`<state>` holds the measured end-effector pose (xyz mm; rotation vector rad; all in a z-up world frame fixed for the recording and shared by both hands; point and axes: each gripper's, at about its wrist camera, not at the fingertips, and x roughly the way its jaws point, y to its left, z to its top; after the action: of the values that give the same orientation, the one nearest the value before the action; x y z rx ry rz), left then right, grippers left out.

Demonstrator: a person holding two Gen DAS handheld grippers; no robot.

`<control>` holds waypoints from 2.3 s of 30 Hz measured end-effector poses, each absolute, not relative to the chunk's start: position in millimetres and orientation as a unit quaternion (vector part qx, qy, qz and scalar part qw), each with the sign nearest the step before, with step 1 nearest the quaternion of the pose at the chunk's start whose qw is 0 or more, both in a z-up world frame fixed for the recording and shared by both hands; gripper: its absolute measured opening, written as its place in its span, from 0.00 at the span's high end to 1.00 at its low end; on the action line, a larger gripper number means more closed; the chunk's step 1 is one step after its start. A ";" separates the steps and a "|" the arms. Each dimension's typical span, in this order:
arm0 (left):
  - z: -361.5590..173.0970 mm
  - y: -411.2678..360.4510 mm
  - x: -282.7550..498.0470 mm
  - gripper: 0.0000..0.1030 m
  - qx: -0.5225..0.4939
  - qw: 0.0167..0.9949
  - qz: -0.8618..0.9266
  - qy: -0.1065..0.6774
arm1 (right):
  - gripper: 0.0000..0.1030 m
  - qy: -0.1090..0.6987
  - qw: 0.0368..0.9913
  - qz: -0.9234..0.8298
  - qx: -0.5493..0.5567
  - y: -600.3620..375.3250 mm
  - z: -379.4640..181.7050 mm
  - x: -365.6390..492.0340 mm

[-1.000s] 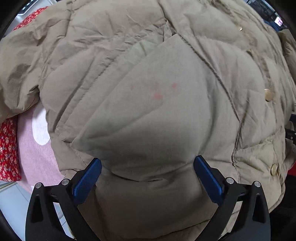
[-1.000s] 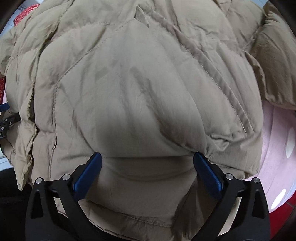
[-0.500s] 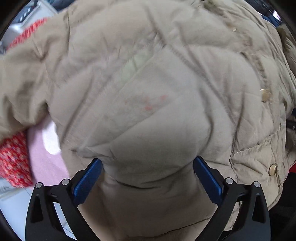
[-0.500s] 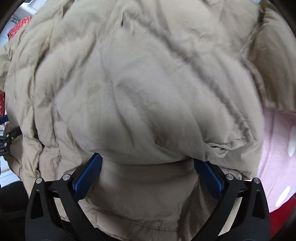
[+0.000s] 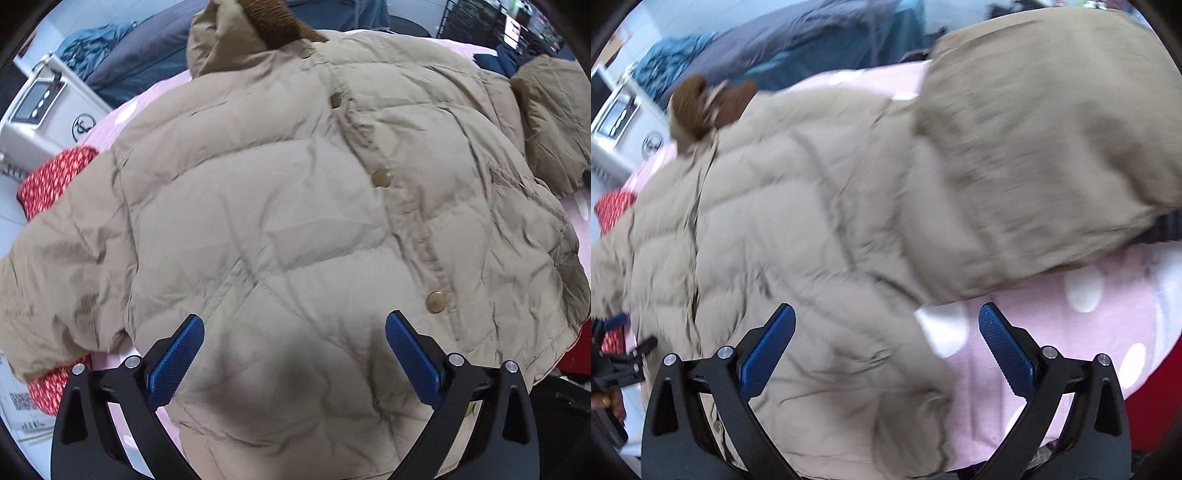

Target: Fold large clothes

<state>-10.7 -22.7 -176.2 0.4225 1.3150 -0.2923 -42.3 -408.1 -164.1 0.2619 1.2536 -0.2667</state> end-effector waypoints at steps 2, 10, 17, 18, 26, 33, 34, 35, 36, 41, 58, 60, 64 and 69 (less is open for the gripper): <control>-182.4 -30.7 -8.4 0.06 0.211 0.760 -0.131 0.601 | 0.05 0.571 0.796 -0.144 0.136 -421.5 -154.0 -50.4; -194.6 -31.1 -23.7 0.06 0.238 0.744 -0.136 0.609 | 0.05 0.507 0.815 -0.218 0.178 -471.9 -123.5 -75.8; -191.0 -25.7 -28.6 0.06 0.231 0.744 -0.130 0.613 | 0.08 0.461 0.830 -0.258 0.179 -506.7 -97.3 -70.4; -190.3 -25.9 -28.8 0.06 0.232 0.744 -0.131 0.612 | 0.10 0.456 0.831 -0.261 0.184 -510.3 -96.6 -68.9; -191.9 -22.3 -22.0 0.06 0.223 0.746 -0.128 0.614 | 0.63 0.447 0.826 -0.250 0.234 -529.9 -102.1 -61.9; -195.7 -17.6 -19.8 0.06 0.222 0.744 -0.122 0.619 | 0.86 0.428 0.850 -0.207 0.228 -512.1 -80.3 -59.2; -195.8 -17.8 -19.6 0.06 0.222 0.743 -0.122 0.619 | 0.87 0.429 0.856 -0.192 0.216 -502.7 -75.7 -54.1; -195.9 -18.3 -19.5 0.06 0.222 0.743 -0.121 0.619 | 0.87 0.428 0.863 -0.178 0.202 -491.6 -71.3 -48.1; -195.9 -19.1 -18.8 0.06 0.223 0.743 -0.122 0.619 | 0.87 0.428 0.867 -0.167 0.194 -482.7 -68.6 -43.1; -193.3 -21.1 -15.6 0.06 0.223 0.746 -0.124 0.615 | 0.88 0.441 0.884 -0.068 0.137 -407.3 -67.6 4.6; -207.3 15.4 -19.2 0.06 0.198 0.736 -0.080 0.643 | 0.90 0.529 0.834 0.156 0.025 -182.9 -156.7 67.6; -209.7 17.4 -19.9 0.06 0.200 0.733 -0.078 0.645 | 0.90 0.543 0.823 0.166 0.017 -167.4 -169.9 62.9; -214.0 17.8 -21.9 0.06 0.205 0.729 -0.080 0.649 | 0.90 0.566 0.806 0.173 -0.013 -148.2 -193.7 58.8; -215.6 14.7 -20.3 0.06 0.208 0.727 -0.084 0.649 | 0.89 0.594 0.789 0.158 -0.019 -144.5 -216.4 65.3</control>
<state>-20.3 14.7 -215.6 0.4585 1.4297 -0.1845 65.3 -144.5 -216.4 -0.0419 1.2790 0.3410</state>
